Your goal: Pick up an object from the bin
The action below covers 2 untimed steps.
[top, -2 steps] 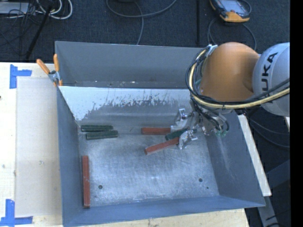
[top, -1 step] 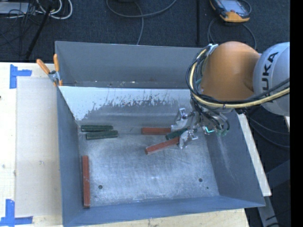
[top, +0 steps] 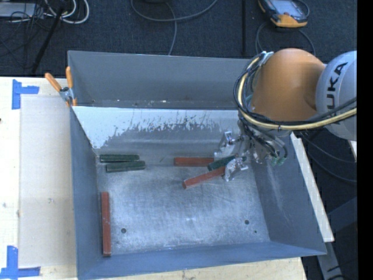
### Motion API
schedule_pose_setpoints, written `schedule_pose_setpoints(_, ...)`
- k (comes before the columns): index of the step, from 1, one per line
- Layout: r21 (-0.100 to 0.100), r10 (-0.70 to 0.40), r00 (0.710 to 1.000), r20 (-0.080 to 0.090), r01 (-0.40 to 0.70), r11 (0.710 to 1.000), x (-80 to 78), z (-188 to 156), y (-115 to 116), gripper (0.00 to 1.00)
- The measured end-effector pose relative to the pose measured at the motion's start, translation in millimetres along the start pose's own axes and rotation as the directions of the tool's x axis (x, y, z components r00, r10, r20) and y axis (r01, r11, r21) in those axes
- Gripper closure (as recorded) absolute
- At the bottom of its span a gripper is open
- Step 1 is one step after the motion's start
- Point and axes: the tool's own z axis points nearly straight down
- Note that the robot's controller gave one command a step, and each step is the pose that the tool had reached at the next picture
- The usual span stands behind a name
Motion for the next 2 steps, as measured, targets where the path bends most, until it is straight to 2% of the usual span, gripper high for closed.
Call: schedule_pose_setpoints(2,0.000,0.020,1.000,-0.001,-0.020,1.000,-0.5,-5.4,-1.1,1.00)
